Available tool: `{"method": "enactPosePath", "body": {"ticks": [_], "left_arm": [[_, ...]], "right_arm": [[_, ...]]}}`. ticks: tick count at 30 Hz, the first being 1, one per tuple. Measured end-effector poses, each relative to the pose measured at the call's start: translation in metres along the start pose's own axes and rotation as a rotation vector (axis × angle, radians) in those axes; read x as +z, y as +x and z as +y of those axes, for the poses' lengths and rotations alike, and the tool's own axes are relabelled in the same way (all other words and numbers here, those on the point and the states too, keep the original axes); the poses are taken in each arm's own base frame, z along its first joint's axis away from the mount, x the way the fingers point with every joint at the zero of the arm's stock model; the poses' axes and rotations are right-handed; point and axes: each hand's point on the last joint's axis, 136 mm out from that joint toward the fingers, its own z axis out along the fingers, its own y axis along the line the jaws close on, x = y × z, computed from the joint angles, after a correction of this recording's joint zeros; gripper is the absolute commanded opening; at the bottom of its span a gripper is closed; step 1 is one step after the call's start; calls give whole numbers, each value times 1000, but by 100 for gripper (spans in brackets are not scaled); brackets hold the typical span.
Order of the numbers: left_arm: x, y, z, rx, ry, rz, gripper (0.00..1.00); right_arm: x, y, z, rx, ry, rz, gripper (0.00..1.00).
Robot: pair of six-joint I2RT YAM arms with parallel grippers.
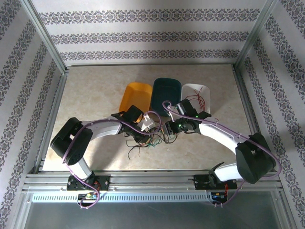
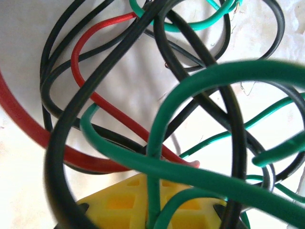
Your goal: Untangle the cables
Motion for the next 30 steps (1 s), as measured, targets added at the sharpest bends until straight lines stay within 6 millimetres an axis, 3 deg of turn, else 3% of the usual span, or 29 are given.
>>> {"method": "enactPosePath", "body": {"ticks": [14, 22, 24, 27, 30], "left_arm": [[0, -1, -3, 1, 20, 8, 0], [0, -4, -3, 0, 23, 10, 0], [1, -4, -3, -1, 23, 11, 0], [1, -4, -1, -6, 13, 11, 15], [1, -3, 1, -17, 3, 14, 23]], "right_arm": [[14, 8, -17, -1, 65, 45, 38], [18, 4, -15, -24, 62, 38, 9], [18, 2, -16, -30, 73, 30, 6], [13, -2, -18, -41, 96, 8, 4], [-2, -12, -17, -50, 112, -50, 2]]}}
